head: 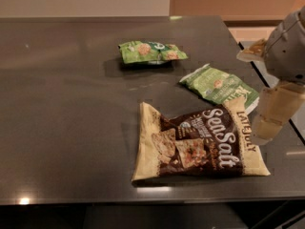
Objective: Move brown chip bag near green rice chip bag
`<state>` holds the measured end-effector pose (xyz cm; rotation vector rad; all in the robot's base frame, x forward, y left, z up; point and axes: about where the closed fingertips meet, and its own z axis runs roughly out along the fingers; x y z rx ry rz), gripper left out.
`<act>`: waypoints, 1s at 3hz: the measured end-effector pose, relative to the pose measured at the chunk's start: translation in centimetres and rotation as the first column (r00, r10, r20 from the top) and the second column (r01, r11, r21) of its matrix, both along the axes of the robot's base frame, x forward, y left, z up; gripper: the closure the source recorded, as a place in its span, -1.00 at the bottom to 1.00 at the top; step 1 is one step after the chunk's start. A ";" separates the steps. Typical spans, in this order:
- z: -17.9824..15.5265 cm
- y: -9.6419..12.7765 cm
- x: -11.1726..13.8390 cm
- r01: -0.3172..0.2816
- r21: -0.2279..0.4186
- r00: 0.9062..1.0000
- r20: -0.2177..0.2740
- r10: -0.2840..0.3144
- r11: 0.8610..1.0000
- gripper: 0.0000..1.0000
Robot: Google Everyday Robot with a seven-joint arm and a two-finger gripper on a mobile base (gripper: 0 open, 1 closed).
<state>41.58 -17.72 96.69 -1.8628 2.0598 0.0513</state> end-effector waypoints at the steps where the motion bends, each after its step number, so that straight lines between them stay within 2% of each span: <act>1: -0.6 1.0 -0.6 -0.040 0.013 0.999 -0.007 0.040 0.999 -1.00; 2: -3.5 2.6 -0.4 -0.077 -0.001 0.997 -0.029 0.077 0.997 -1.00; 3: -6.4 3.7 0.1 -0.089 -0.015 0.995 -0.055 0.088 0.996 -1.00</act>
Offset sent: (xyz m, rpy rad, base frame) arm -0.0017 0.0461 -0.0887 -0.0262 0.0904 0.1257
